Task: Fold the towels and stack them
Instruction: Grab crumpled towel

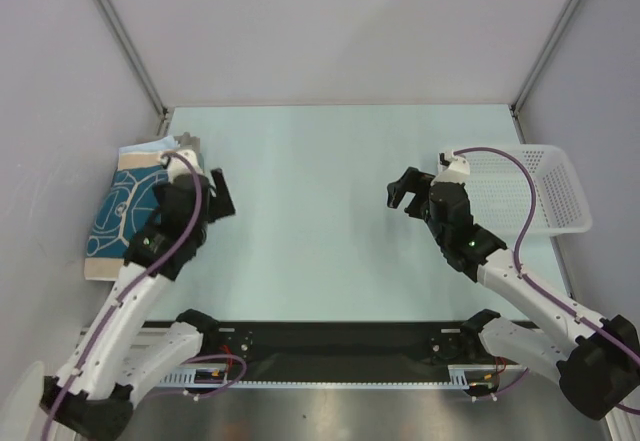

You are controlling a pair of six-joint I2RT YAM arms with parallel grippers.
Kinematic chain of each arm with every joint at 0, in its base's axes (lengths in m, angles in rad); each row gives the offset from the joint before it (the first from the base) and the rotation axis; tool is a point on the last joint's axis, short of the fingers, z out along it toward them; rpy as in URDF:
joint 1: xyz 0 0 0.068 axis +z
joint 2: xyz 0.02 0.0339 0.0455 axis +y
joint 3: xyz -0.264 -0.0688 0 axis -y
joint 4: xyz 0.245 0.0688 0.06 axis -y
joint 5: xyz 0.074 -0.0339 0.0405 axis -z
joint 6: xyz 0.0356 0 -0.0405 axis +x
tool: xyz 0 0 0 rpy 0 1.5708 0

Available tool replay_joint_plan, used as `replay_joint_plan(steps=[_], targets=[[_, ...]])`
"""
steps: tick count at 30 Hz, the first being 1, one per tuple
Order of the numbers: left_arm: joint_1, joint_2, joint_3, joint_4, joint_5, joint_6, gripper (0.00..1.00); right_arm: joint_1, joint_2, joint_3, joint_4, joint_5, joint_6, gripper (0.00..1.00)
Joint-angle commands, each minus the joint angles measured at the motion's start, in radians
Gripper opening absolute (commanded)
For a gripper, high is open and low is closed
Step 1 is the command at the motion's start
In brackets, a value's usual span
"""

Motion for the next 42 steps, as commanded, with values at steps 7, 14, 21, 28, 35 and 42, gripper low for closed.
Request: replay_joint_plan(steps=[7,14,21,28,35,42], targets=[[0.531,0.264,0.203,0.017,0.023,-0.195,0.87,-0.009,-0.022,0.001,0.015,0.004,-0.025,1.00],[0.665,0.414,0.162,0.043,-0.109,-0.353,0.86,-0.008,-0.025,-0.002,0.015,-0.014,-0.027,0.99],[0.780,0.568,0.153,0.086,-0.034,-0.405,0.84,-0.011,-0.030,-0.002,0.015,-0.019,-0.027,1.00],[0.836,0.634,0.145,0.135,0.013,-0.376,0.80,-0.011,-0.031,-0.005,0.013,-0.032,-0.027,1.00],[0.857,0.593,0.148,0.154,0.058,-0.352,0.24,-0.011,-0.033,-0.004,0.015,-0.034,-0.028,1.00],[0.854,0.492,0.212,0.120,0.092,-0.307,0.00,-0.011,-0.030,-0.005,0.013,-0.036,-0.028,1.00]])
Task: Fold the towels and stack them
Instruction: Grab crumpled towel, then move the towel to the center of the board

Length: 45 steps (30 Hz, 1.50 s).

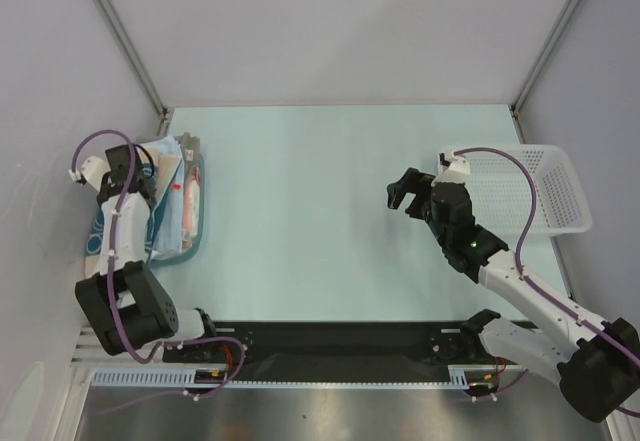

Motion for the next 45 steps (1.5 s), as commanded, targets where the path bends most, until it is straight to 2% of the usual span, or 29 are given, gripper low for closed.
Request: replay_joint_plan(steps=[1,6,8,11,14,19,20,23,26,27,28,32,35,36,38,39,40,41,43,45], targets=[[0.007,-0.094,0.072,-0.004,0.040,0.039,0.00,-0.005,-0.015,-0.001,0.015,-0.008,-0.015,1.00],[-0.022,-0.207,0.157,-0.015,0.097,0.080,0.00,-0.005,-0.008,-0.002,0.019,-0.010,-0.015,1.00],[-0.044,-0.223,0.233,-0.038,0.102,0.098,0.01,-0.005,-0.008,-0.004,0.022,-0.016,-0.016,1.00],[-0.117,-0.244,0.351,-0.074,0.107,0.132,0.00,-0.003,-0.008,-0.005,0.028,-0.018,-0.018,1.00],[-0.243,-0.249,0.483,-0.105,0.084,0.174,0.00,-0.005,-0.010,-0.008,0.031,-0.018,-0.016,1.00],[-0.551,-0.255,0.615,-0.121,0.042,0.215,0.00,-0.005,-0.037,-0.027,0.048,-0.010,-0.016,1.00],[-0.606,-0.253,0.622,-0.118,0.019,0.220,0.00,-0.005,-0.042,-0.028,0.055,-0.010,-0.018,1.00],[-0.900,-0.243,0.619,-0.099,-0.093,0.235,0.00,-0.006,-0.061,-0.031,0.049,0.001,-0.021,1.00],[-1.066,-0.215,0.605,-0.095,-0.189,0.232,0.00,-0.006,-0.082,-0.031,0.034,0.025,-0.024,1.00],[-1.154,-0.198,0.599,-0.095,-0.208,0.226,0.00,-0.006,-0.102,-0.031,0.031,0.034,-0.027,1.00],[-1.185,-0.191,0.588,-0.092,-0.220,0.208,0.00,-0.006,-0.113,-0.031,0.028,0.041,-0.028,1.00],[-1.172,-0.177,0.415,-0.023,-0.158,0.140,0.00,-0.005,-0.157,-0.033,0.014,0.074,-0.044,1.00],[-1.021,-0.148,0.302,0.058,0.016,0.102,0.02,-0.003,-0.147,-0.024,0.014,0.071,-0.050,1.00],[-0.933,-0.134,0.274,0.082,0.097,0.097,0.10,-0.003,-0.139,-0.020,0.014,0.068,-0.047,1.00],[-0.848,-0.067,0.229,0.132,0.160,0.076,0.31,0.001,-0.107,-0.017,0.031,0.062,-0.051,1.00],[-0.772,-0.033,0.223,0.146,0.201,0.074,0.32,0.006,-0.093,-0.017,0.040,0.061,-0.058,1.00],[-0.742,-0.004,0.227,0.154,0.244,0.071,0.36,0.010,-0.073,-0.011,0.046,0.058,-0.070,1.00],[-0.719,0.024,0.252,0.142,0.266,0.065,0.50,0.020,-0.035,-0.007,0.048,0.056,-0.077,1.00],[-0.694,0.075,0.283,0.136,0.281,0.080,0.66,0.035,0.016,0.012,0.049,0.050,-0.096,1.00],[-0.702,0.054,0.283,0.152,0.281,0.082,0.73,0.059,0.091,0.022,0.061,0.048,-0.107,1.00]])
